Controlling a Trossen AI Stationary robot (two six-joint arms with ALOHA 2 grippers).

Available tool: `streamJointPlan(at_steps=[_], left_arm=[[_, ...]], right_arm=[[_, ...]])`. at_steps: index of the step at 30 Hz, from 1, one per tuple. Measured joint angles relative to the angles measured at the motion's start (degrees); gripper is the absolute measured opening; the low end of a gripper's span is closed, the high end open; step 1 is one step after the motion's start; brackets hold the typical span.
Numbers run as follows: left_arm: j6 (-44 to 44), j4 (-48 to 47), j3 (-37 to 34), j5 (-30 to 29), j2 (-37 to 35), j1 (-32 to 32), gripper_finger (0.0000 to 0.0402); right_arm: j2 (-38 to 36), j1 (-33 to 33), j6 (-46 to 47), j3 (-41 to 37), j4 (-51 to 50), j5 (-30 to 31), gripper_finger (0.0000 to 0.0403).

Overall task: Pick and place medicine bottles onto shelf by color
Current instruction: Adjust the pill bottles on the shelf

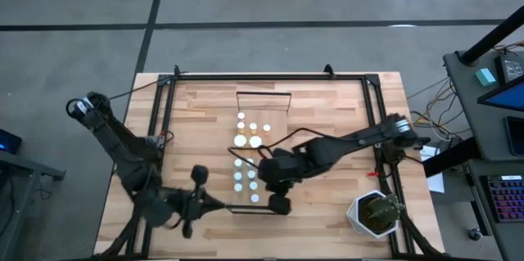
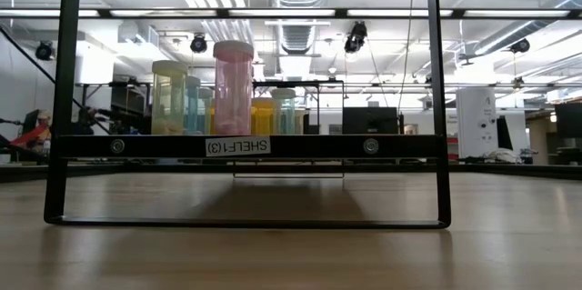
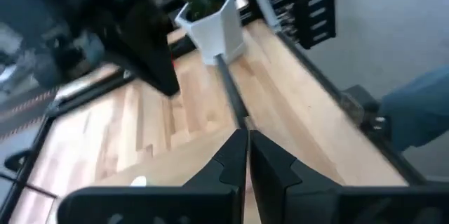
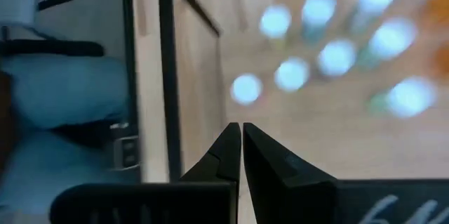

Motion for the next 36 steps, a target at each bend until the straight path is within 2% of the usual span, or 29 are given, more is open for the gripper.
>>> streamJointPlan(at_steps=[3, 5, 10, 15, 27, 36], left_arm=[[0.14, -0.03, 0.05, 5.29, 0.00, 5.19, 0.0000], [0.17, 0.09, 0.05, 9.69, 0.00, 9.34, 0.0000], [2.44, 3.84, -0.04, 19.21, 1.14, 18.83, 0.0000], [4.04, 6.43, -0.04, 30.24, 4.33, 23.19, 0.0000], [4.42, 5.43, -0.06, 31.97, 9.98, 25.80, 0.0000], [9.64, 5.32, -0.01, 31.85, 6.25, 26.07, 0.0000]], right_arm=[[-5.77, 0.79, -6.22, -6.65, 5.28, 5.80, 0.0009], [-9.92, 0.75, -9.53, -12.13, 10.75, 7.57, 0.0009], [-19.01, -1.49, -18.68, -24.23, 26.26, 7.67, 0.0009], [-24.50, -3.09, -23.22, -31.38, 34.64, 7.98, 0.0009], [-29.85, -2.98, -25.52, -43.07, 48.06, 7.65, 0.0009], [-29.83, -2.95, -24.35, -46.51, 54.96, 7.64, 0.0009]])
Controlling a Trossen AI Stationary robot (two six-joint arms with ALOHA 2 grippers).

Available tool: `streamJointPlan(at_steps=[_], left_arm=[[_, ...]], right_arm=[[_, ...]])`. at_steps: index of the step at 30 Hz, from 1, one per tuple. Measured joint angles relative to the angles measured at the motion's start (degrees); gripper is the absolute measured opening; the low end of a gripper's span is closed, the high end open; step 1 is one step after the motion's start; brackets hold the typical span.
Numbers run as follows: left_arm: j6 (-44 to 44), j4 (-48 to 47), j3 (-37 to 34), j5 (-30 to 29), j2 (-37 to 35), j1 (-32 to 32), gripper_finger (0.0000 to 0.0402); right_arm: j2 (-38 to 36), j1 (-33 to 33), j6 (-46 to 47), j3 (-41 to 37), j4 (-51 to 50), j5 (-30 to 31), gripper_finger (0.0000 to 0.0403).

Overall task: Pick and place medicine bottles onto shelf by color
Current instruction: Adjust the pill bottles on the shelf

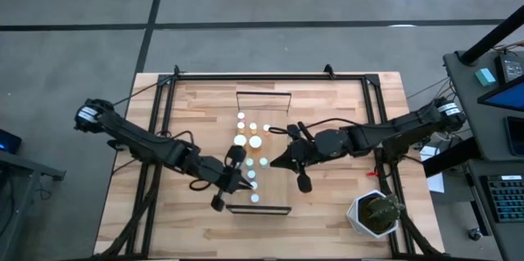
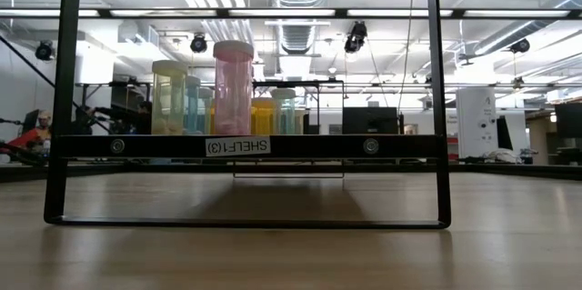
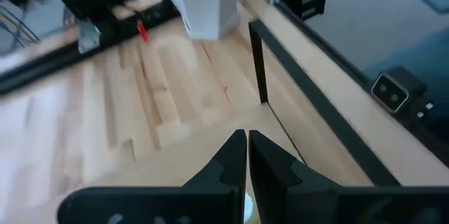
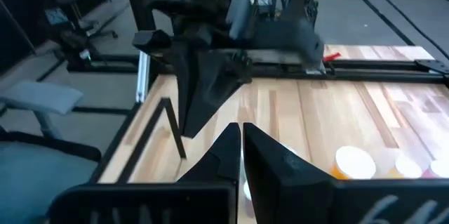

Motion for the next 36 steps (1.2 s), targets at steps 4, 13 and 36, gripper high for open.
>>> streamJointPlan(at_steps=[4, 13, 36], left_arm=[[3.30, -2.24, -0.14, 0.00, -2.92, 0.00, 0.0000], [5.07, -4.08, -0.31, -0.01, -8.17, 0.00, 0.0000], [6.46, -4.49, -1.05, -0.30, -8.98, 0.11, 0.0061]], right_arm=[[0.00, 0.24, 0.47, -1.44, 1.48, 0.01, 0.0009], [-0.01, 0.52, 1.91, -2.98, 3.36, 0.01, 0.0009], [0.77, 0.78, -6.39, -2.82, 3.27, 0.03, 0.0009]])
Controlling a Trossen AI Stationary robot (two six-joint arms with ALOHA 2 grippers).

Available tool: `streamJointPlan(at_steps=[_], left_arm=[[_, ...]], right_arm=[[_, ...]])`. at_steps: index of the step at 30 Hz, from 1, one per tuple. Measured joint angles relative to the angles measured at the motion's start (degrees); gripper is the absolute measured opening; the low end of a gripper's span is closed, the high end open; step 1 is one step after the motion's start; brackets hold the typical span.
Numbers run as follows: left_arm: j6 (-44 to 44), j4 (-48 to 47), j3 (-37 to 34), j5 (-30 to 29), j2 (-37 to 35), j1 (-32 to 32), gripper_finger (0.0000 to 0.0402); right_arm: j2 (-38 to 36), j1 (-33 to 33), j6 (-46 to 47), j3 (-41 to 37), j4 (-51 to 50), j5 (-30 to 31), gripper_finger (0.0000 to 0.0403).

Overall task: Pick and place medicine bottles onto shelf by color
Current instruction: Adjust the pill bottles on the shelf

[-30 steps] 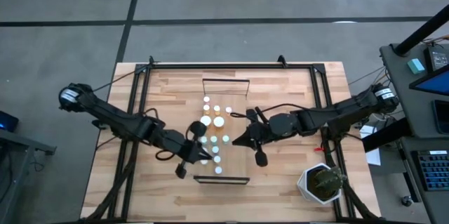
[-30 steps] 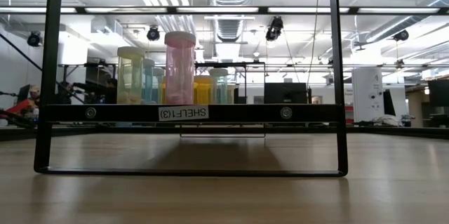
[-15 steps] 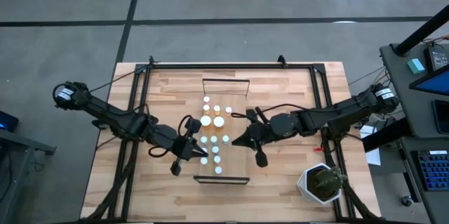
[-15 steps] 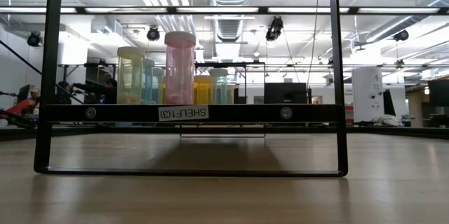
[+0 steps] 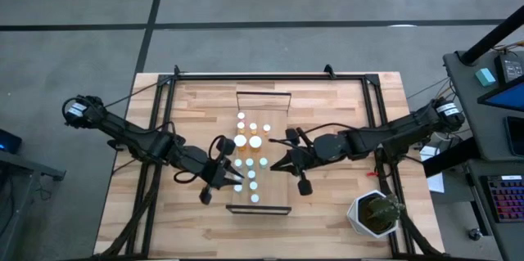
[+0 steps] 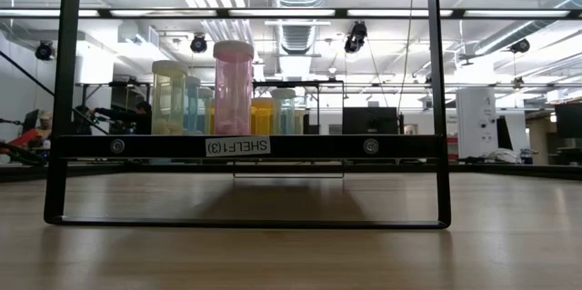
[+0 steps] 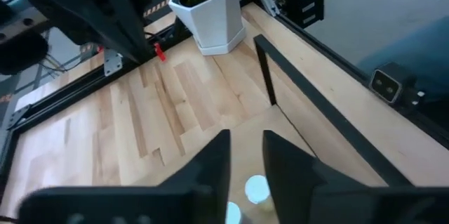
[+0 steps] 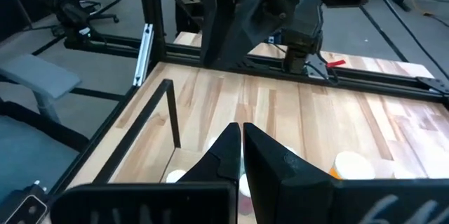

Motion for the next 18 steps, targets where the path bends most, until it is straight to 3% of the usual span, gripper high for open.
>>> streamJointPlan(at_steps=[8, 18], left_arm=[[0.07, 0.01, 0.03, -1.36, 0.00, 0.11, 0.0135], [-1.32, -3.04, 0.76, -1.42, -1.27, 0.09, 0.0144]], right_arm=[[0.44, 0.22, 0.33, -0.02, -0.06, 0.07, 0.0009], [0.76, 0.24, 3.30, -0.02, -0.37, 0.02, 0.0009]])
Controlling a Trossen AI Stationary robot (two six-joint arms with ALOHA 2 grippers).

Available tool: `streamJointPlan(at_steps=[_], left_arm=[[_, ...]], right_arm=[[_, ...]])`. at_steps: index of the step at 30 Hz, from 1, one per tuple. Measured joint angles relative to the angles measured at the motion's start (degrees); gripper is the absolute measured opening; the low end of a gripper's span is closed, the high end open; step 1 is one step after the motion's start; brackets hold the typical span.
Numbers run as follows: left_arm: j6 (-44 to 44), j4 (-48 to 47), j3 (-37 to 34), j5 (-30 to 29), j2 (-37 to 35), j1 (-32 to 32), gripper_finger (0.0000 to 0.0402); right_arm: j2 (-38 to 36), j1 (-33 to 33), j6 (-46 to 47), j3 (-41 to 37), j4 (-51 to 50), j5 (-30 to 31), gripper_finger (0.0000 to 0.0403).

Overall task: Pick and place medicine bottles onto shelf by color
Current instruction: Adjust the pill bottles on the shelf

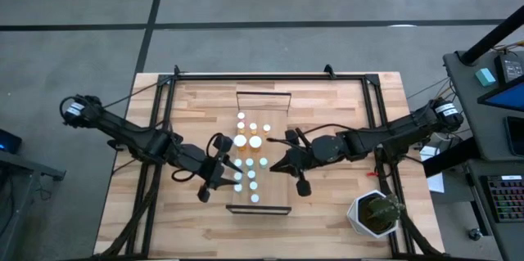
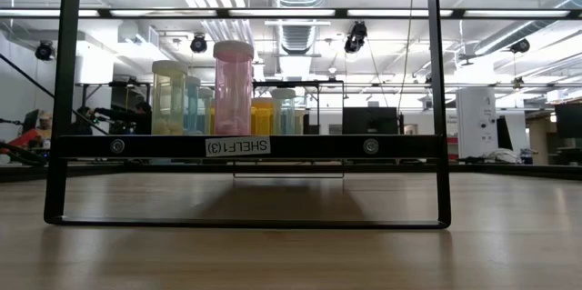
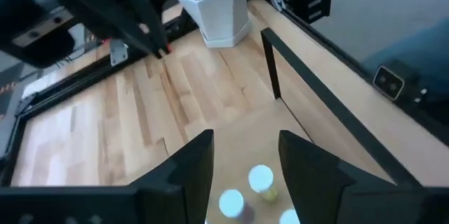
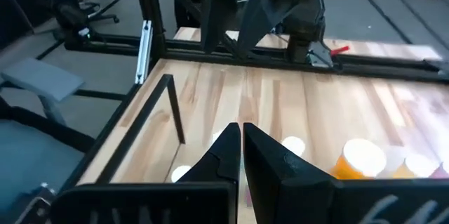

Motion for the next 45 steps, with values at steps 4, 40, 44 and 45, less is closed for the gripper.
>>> streamJointPlan(at_steps=[4, 40, 44, 45], left_arm=[[-2.63, -2.40, 0.03, -0.04, -2.26, -0.37, 0.0144], [-9.26, 0.14, -14.05, -1.48, -15.38, -4.93, 0.0144], [-8.77, 0.14, -14.07, -1.60, -15.93, -4.92, 0.0144], [-8.75, 0.15, -14.09, -1.61, -15.93, -4.92, 0.0144]], right_arm=[[0.27, -0.01, 5.95, 2.62, -5.19, -0.06, 0.0009], [14.67, -1.27, 56.39, 21.97, -30.93, -10.67, 0.0009], [16.19, -1.27, 56.72, 26.31, -32.35, -7.39, 0.0009], [16.93, -1.29, 56.68, 27.72, -33.28, -7.02, 0.0009]])
